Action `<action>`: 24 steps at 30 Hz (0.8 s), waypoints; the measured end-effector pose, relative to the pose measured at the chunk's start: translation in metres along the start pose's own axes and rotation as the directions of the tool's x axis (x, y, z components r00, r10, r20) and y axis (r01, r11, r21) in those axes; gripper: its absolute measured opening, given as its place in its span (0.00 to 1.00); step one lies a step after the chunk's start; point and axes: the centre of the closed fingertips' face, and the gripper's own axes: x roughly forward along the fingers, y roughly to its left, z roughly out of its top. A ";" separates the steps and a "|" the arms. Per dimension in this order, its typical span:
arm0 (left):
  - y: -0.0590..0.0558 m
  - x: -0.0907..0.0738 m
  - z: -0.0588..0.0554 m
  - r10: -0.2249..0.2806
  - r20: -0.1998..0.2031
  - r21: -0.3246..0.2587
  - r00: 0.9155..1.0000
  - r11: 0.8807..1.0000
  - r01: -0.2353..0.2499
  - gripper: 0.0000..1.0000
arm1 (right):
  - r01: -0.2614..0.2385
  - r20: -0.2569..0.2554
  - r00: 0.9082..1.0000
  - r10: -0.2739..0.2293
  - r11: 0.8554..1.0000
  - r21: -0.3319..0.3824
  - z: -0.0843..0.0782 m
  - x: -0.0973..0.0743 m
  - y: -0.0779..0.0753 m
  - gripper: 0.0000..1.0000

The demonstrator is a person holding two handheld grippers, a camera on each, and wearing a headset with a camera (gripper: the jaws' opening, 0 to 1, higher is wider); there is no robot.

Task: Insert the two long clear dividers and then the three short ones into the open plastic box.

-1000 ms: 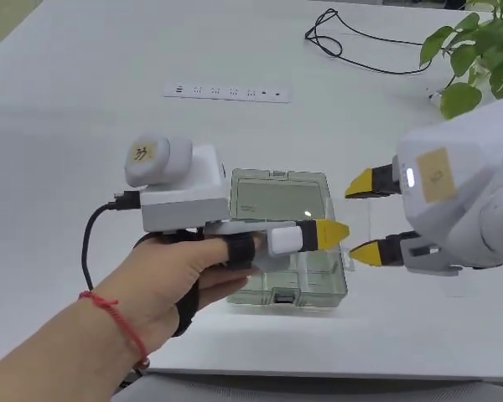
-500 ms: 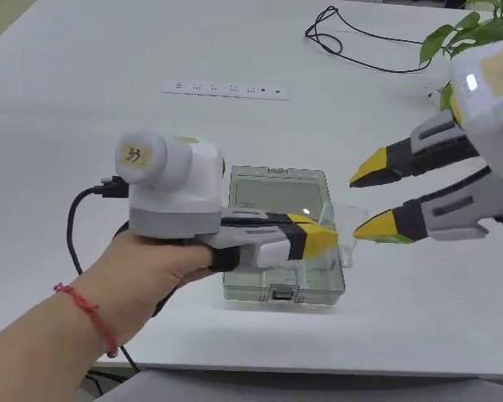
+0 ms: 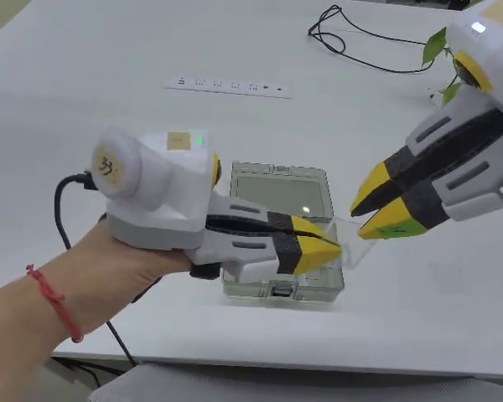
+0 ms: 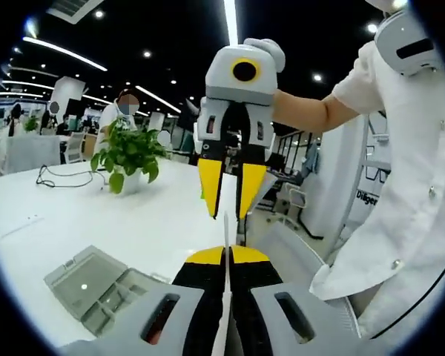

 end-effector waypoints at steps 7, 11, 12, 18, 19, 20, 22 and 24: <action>-0.003 0.000 0.004 -0.009 0.012 0.026 1.000 1.000 0.009 0.00 | -0.045 -0.010 0.999 0.045 0.999 0.009 0.001 0.005 0.006 0.05; -0.004 0.000 0.004 -0.010 0.010 0.035 1.000 0.999 0.010 0.00 | -0.051 -0.010 0.999 0.052 0.999 0.009 0.002 0.005 0.007 0.03; -0.003 0.000 0.004 -0.009 0.010 0.036 1.000 0.999 0.008 0.00 | -0.052 -0.009 0.999 0.052 0.999 0.010 0.002 0.006 0.007 0.03; -0.003 -0.001 0.005 -0.003 0.015 0.039 1.000 0.999 0.003 0.00 | -0.055 -0.009 0.998 0.056 0.998 0.013 0.003 0.006 0.007 0.03; -0.003 -0.001 0.005 -0.001 0.014 0.041 1.000 0.999 0.001 0.00 | -0.055 -0.010 0.998 0.055 0.998 0.012 0.003 0.006 0.007 0.03; -0.003 -0.001 0.005 -0.001 0.014 0.040 1.000 0.999 0.000 0.00 | -0.054 -0.010 0.998 0.054 0.998 0.011 0.003 0.006 0.006 0.03; -0.002 -0.002 0.005 0.002 0.014 0.043 1.000 0.999 -0.003 0.00 | -0.052 -0.010 0.999 0.052 0.999 0.013 0.003 0.006 0.005 0.03; -0.002 -0.002 0.005 0.004 0.015 0.038 1.000 0.999 -0.005 0.00 | -0.051 -0.010 0.999 0.052 0.999 0.011 0.003 0.007 0.006 0.03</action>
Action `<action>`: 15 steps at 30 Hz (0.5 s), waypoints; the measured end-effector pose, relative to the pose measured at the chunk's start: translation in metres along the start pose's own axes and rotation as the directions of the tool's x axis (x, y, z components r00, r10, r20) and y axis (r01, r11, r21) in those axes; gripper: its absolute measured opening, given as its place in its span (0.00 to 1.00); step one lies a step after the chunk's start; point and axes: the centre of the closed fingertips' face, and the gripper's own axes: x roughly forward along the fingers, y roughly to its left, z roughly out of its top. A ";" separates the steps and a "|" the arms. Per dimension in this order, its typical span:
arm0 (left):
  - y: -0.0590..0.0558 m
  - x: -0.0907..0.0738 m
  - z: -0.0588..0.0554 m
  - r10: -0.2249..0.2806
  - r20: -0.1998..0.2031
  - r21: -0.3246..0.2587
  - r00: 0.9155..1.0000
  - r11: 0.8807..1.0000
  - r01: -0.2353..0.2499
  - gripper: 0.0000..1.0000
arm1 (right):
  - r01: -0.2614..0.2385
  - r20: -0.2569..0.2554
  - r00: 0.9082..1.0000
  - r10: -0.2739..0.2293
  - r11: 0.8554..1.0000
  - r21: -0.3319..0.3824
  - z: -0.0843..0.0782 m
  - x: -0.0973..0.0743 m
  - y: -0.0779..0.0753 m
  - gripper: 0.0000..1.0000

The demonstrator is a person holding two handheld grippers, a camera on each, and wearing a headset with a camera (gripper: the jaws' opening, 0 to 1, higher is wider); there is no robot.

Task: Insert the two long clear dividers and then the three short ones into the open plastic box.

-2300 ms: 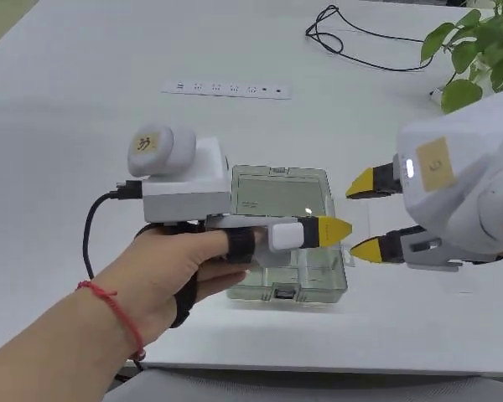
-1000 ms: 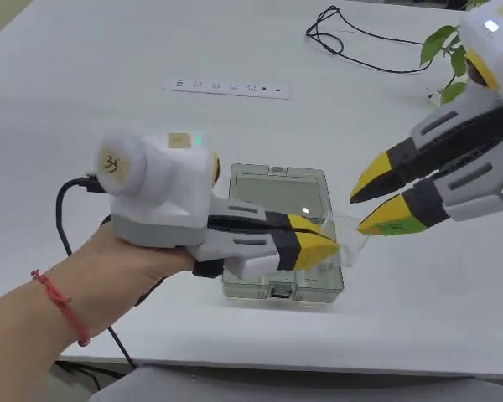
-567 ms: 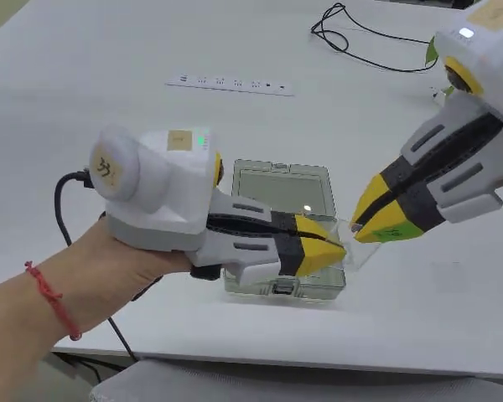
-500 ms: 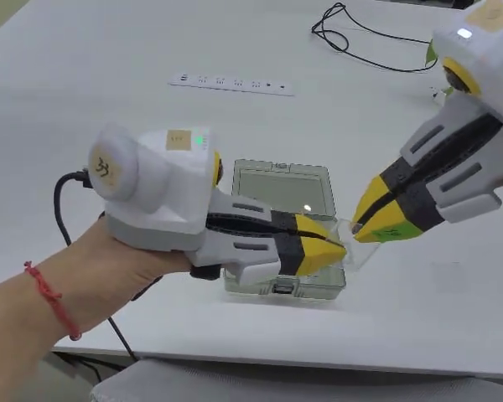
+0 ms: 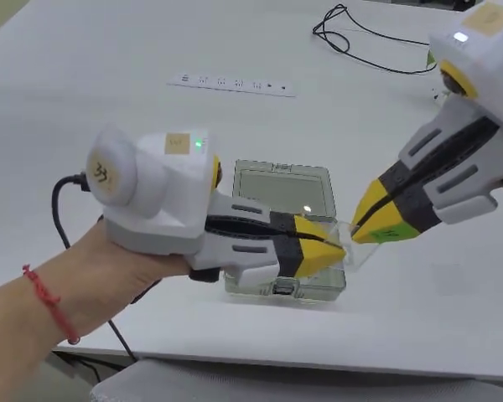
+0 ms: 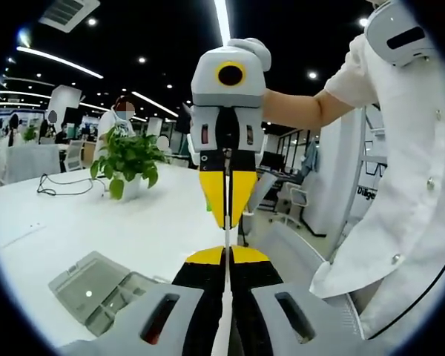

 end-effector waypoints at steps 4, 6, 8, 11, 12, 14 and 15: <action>0.001 -0.001 0.001 0.003 0.008 -0.004 1.000 1.000 -0.003 0.00 | 0.002 -0.001 1.000 -0.002 1.000 -0.002 0.000 0.001 -0.001 0.03; 0.001 -0.001 0.002 0.004 0.010 0.000 1.000 1.000 -0.004 0.00 | 0.003 0.000 1.000 -0.003 1.000 -0.003 0.000 0.002 0.000 0.03; 0.001 -0.002 0.001 0.006 0.007 -0.002 1.000 1.000 -0.006 0.00 | 0.005 -0.001 1.000 -0.005 1.000 -0.004 0.000 0.002 0.000 0.03; 0.003 -0.003 -0.001 0.014 -0.003 0.005 1.000 1.000 -0.014 0.01 | 0.010 0.003 1.000 -0.010 1.000 -0.003 0.001 0.002 -0.001 0.03; 0.003 -0.003 -0.001 0.016 -0.004 0.003 1.000 1.000 -0.016 0.02 | 0.013 0.003 1.000 -0.013 1.000 -0.004 0.001 0.001 -0.001 0.03; 0.005 -0.004 -0.002 0.027 -0.005 0.003 1.000 1.000 -0.027 0.04 | 0.017 0.007 1.000 -0.017 1.000 -0.003 0.002 0.000 -0.002 0.03; 0.006 -0.005 -0.002 0.031 -0.007 0.000 0.999 1.000 -0.031 0.05 | 0.018 0.010 1.000 -0.018 1.000 -0.002 0.002 -0.001 -0.002 0.03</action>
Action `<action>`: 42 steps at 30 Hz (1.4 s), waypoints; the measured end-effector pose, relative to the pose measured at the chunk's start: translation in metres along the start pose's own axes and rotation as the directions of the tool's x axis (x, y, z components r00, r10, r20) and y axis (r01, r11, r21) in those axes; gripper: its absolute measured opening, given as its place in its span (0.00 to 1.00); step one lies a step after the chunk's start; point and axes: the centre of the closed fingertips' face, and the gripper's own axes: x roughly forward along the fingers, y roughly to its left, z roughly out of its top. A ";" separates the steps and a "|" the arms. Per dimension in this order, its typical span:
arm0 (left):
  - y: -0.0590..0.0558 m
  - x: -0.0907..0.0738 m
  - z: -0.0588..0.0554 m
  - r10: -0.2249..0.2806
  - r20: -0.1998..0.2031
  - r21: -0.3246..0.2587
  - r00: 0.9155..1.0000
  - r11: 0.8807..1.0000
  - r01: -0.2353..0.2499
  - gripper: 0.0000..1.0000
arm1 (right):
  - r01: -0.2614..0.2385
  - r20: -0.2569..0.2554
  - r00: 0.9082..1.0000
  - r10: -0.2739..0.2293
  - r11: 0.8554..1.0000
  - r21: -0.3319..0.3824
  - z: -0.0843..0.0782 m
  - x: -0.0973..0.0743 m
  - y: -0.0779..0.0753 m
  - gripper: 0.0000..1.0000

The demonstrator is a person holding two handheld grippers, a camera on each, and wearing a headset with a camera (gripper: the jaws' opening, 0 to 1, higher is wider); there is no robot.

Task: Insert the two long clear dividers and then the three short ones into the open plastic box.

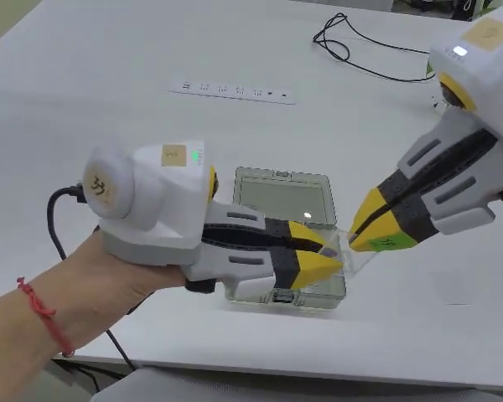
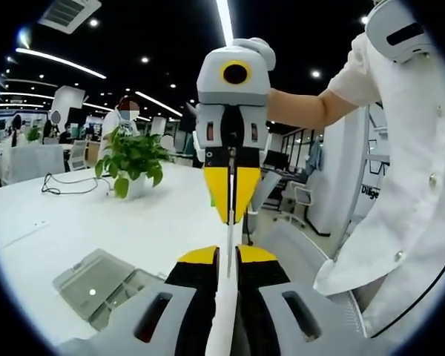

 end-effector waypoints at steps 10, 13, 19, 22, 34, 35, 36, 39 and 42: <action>0.007 -0.009 -0.009 0.041 -0.022 -0.005 0.999 0.999 -0.041 0.14 | 0.032 0.024 0.999 -0.032 0.999 0.008 0.004 -0.008 -0.005 0.03; 0.010 -0.013 -0.010 0.059 -0.024 -0.009 0.998 0.998 -0.059 0.17 | 0.046 0.028 0.999 -0.046 0.999 0.009 0.005 -0.012 -0.008 0.03; 0.018 -0.023 -0.019 0.099 -0.040 -0.012 0.994 0.995 -0.100 0.25 | 0.078 0.030 0.996 -0.078 0.997 0.015 0.003 -0.017 -0.016 0.03; 0.022 -0.030 -0.022 0.124 -0.038 -0.015 0.992 0.992 -0.125 0.30 | 0.092 0.025 0.995 -0.093 0.996 0.015 0.001 -0.017 -0.021 0.03; 0.036 -0.053 -0.036 0.213 -0.057 -0.011 0.975 0.977 -0.214 0.52 | 0.151 0.020 0.988 -0.151 0.988 0.024 -0.003 -0.013 -0.050 0.03; 0.037 -0.054 -0.037 0.217 -0.057 -0.013 0.974 0.976 -0.218 0.55 | 0.154 0.020 0.988 -0.155 0.988 0.026 -0.003 -0.012 -0.052 0.03; 0.039 -0.056 -0.039 0.226 -0.058 -0.009 0.973 0.974 -0.226 0.57 | 0.159 0.019 0.987 -0.159 0.987 0.027 -0.003 -0.009 -0.055 0.03; 0.041 -0.060 -0.043 0.234 -0.066 -0.010 0.970 0.972 -0.235 0.63 | 0.170 0.022 0.985 -0.171 0.985 0.032 -0.005 -0.003 -0.062 0.03; 0.043 -0.063 -0.048 0.243 -0.082 -0.007 0.966 0.970 -0.245 0.71 | 0.179 0.026 0.983 -0.180 0.983 0.038 -0.008 0.006 -0.071 0.03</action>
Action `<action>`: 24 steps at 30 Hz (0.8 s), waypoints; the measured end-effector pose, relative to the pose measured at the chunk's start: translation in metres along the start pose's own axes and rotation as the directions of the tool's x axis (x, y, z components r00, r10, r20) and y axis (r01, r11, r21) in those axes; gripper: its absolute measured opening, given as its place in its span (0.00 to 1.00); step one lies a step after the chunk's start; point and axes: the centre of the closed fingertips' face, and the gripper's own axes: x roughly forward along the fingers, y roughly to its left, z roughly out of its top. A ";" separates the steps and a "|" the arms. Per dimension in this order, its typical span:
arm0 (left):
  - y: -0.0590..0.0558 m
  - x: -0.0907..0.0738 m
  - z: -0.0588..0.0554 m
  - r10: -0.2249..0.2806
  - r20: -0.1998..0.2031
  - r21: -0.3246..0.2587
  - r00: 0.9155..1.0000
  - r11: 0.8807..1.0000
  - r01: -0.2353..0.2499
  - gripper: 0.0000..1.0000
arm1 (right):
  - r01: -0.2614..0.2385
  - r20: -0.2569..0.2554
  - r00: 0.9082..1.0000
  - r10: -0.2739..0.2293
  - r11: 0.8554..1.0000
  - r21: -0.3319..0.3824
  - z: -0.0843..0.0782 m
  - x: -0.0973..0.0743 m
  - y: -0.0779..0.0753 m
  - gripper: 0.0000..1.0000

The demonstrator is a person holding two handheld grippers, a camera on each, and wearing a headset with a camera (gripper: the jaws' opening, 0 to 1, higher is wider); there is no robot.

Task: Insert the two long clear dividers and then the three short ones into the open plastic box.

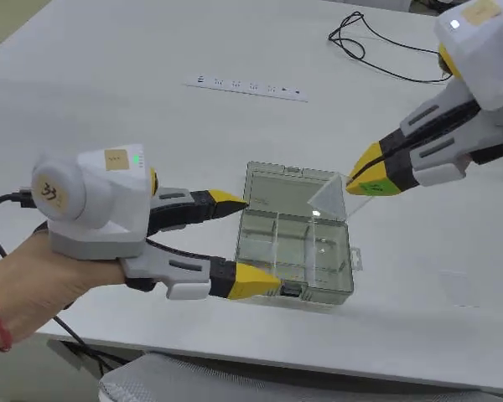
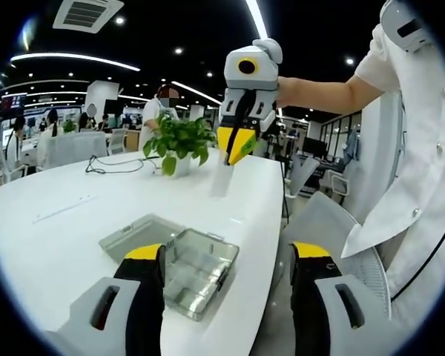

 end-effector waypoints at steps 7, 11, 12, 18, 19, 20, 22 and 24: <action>0.004 -0.003 -0.007 0.011 -0.012 -0.008 1.000 1.000 -0.011 0.86 | 0.004 0.015 1.000 -0.005 1.000 0.022 -0.009 0.021 -0.013 0.03; 0.006 -0.005 -0.011 0.020 -0.016 -0.015 1.000 1.000 -0.020 0.95 | 0.007 0.016 1.000 -0.007 0.999 0.036 -0.018 0.033 -0.017 0.03; 0.007 -0.005 -0.011 0.023 -0.016 -0.016 1.000 1.000 -0.023 0.96 | 0.008 0.017 1.000 -0.009 0.999 0.038 -0.020 0.035 -0.018 0.03; 0.008 -0.005 -0.014 0.027 -0.017 -0.021 0.999 0.999 -0.027 1.00 | 0.004 0.034 0.999 -0.005 1.000 0.024 -0.031 0.054 -0.021 0.03; 0.008 -0.005 -0.014 0.026 -0.018 -0.019 1.000 0.999 -0.026 1.00 | 0.010 0.032 0.999 -0.011 1.000 0.025 -0.034 0.057 -0.024 0.03; 0.008 -0.006 -0.015 0.024 -0.023 -0.020 0.999 0.999 -0.025 1.00 | 0.013 0.032 0.999 -0.014 0.999 0.034 -0.036 0.060 -0.027 0.03; 0.008 -0.007 -0.015 0.027 -0.021 -0.016 0.999 0.999 -0.028 1.00 | 0.018 0.033 0.999 -0.019 0.999 0.035 -0.039 0.063 -0.029 0.03; 0.008 -0.008 -0.014 0.031 -0.016 -0.020 0.999 0.999 -0.031 1.00 | 0.015 0.031 0.999 -0.016 0.998 0.055 -0.041 0.065 -0.029 0.03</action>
